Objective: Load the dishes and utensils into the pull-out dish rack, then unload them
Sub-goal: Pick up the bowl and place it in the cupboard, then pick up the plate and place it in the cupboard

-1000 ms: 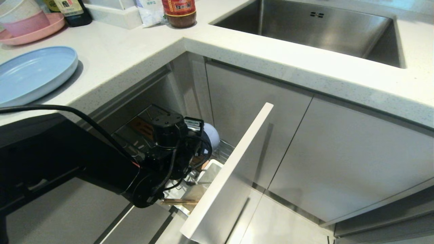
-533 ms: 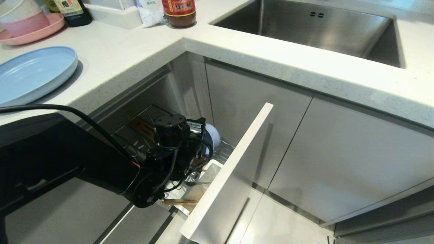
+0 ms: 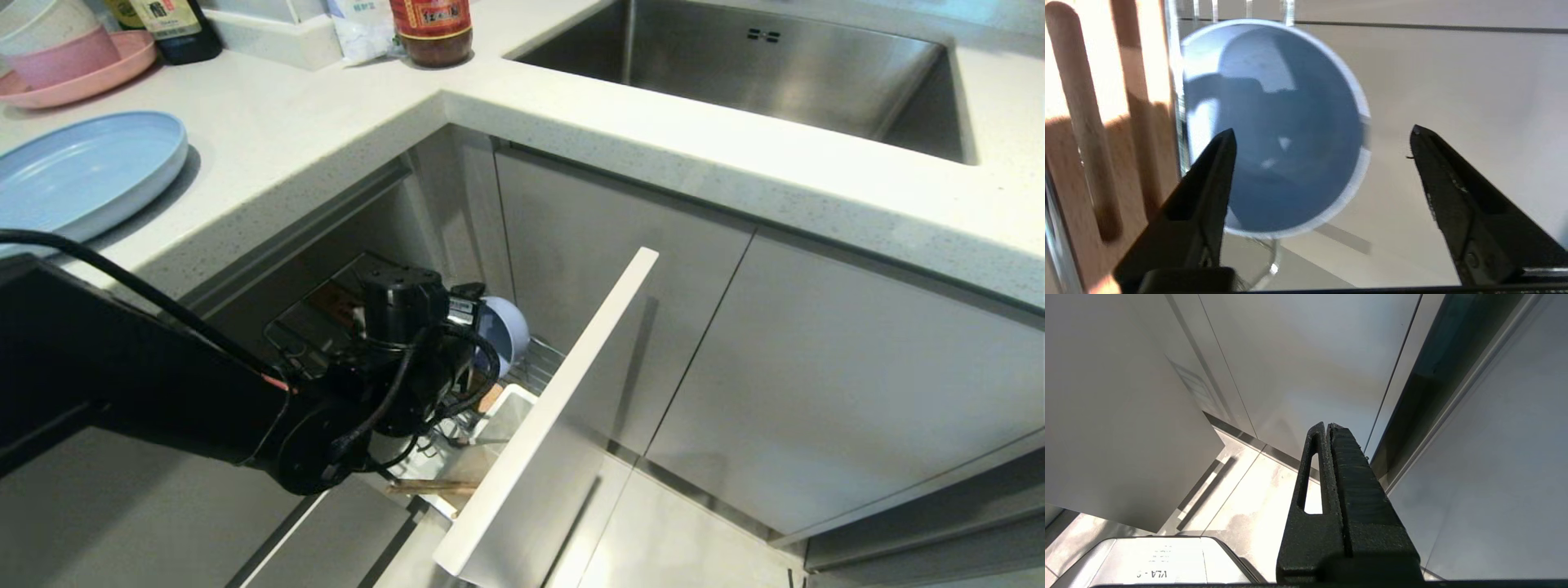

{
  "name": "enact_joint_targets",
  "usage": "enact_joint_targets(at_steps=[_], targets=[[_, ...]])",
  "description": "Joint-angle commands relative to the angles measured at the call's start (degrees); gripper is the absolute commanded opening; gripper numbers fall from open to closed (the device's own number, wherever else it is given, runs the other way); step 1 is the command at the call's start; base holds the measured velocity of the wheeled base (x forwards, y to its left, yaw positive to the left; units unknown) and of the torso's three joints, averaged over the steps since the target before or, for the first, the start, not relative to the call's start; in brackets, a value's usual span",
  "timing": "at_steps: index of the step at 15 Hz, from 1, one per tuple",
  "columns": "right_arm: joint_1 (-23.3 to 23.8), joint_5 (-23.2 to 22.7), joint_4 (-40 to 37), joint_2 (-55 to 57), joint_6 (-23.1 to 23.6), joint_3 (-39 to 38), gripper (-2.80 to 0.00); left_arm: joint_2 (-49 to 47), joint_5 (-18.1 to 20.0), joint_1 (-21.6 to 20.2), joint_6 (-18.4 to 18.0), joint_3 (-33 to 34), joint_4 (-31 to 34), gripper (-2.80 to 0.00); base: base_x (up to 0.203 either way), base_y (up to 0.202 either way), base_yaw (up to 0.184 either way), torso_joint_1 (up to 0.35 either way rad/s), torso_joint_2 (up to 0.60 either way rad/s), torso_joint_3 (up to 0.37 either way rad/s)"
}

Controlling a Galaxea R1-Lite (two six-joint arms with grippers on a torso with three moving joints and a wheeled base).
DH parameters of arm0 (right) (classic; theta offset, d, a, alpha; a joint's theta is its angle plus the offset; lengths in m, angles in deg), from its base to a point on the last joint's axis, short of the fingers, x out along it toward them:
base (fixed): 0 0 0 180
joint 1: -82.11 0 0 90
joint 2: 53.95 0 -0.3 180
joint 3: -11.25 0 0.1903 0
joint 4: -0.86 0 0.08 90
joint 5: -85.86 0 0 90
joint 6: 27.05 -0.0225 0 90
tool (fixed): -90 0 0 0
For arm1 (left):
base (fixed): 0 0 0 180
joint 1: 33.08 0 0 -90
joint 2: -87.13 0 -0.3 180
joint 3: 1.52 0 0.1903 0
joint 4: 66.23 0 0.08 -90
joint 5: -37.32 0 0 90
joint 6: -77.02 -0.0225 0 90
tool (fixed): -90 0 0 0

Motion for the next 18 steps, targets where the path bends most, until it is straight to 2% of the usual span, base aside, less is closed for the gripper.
enact_joint_targets(at_steps=[1,6,7,9,15,18], targets=[[-0.01,0.00,0.02,-0.15,-0.03,-0.09,-2.80,4.97,-0.03,0.41,0.32,-0.06,1.36,0.00,0.000,0.000,0.000,0.000,0.00,0.000],[-0.01,0.00,0.03,-0.16,-0.03,-0.09,-2.80,7.87,0.11,1.28,0.11,-0.07,11.20,0.00,0.000,0.000,0.000,0.000,0.00,0.000],[-0.01,0.00,0.04,-0.15,-0.03,-0.09,-2.80,8.32,0.07,1.82,-0.03,-0.15,11.35,-2.80,0.000,0.000,0.000,0.000,0.00,0.000],[-0.01,0.00,0.04,-0.16,0.03,-0.09,-2.80,9.66,0.00,2.11,-1.50,-0.16,11.51,-2.80,0.000,0.000,0.000,0.000,0.00,0.000],[-0.01,0.00,0.04,-0.15,-0.03,-0.09,-2.80,16.04,0.12,4.61,-11.45,-0.69,11.52,-2.80,0.000,0.000,0.000,0.000,0.00,0.000],[-0.01,0.00,-0.03,-0.15,-0.03,-0.09,-2.80,19.09,-0.27,6.78,-14.44,-1.12,11.45,-2.80,0.000,0.000,0.000,0.000,0.00,0.000]])
